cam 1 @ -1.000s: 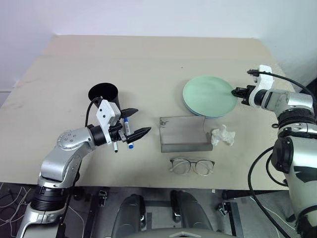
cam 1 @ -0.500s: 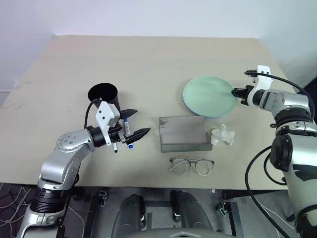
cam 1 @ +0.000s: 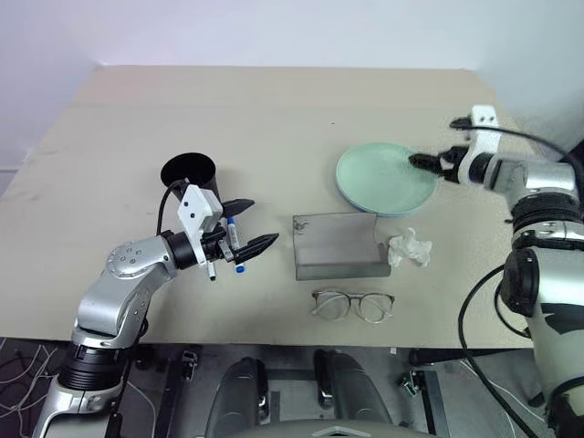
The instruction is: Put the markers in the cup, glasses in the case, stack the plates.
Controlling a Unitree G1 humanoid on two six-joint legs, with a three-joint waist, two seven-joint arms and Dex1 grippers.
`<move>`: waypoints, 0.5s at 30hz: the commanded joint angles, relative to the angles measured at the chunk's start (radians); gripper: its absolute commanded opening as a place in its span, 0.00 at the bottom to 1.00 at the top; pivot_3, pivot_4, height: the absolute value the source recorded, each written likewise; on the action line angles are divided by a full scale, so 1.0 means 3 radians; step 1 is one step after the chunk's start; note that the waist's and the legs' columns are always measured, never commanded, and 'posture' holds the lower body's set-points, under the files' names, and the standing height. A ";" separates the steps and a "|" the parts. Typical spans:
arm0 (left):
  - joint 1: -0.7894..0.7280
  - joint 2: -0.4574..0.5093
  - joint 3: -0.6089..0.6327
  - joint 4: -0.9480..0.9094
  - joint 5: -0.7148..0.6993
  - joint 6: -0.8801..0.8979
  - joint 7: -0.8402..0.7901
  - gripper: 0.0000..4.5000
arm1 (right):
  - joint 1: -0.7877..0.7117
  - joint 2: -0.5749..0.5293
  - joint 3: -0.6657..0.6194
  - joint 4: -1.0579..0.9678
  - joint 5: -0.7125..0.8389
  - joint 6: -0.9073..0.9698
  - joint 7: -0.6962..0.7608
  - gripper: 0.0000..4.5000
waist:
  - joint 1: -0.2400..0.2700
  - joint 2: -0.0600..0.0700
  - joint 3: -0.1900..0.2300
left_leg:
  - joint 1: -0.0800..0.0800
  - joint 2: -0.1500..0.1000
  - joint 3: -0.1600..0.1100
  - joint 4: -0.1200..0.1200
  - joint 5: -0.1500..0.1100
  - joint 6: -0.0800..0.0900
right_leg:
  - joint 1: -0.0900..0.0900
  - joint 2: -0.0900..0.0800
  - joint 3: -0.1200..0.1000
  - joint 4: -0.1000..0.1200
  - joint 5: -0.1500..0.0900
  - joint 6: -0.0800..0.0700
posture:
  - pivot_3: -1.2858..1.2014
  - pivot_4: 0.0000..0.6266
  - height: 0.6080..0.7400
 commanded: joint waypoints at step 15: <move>0.0049 0.0048 0.0073 -0.0292 -0.0248 0.0095 -0.0198 1.00 | 0.1839 -0.0835 -0.0075 -0.2926 0.0832 0.0474 0.1539 0.99 | -0.0005 -0.0003 -0.0002 | 0.0056 0.0004 0.0001 0.0005 0.0002 0.0004 | 0.0048 0.0001 0.0003 -0.0004 -0.0002 0.0000 | 0.52 0.24 0.70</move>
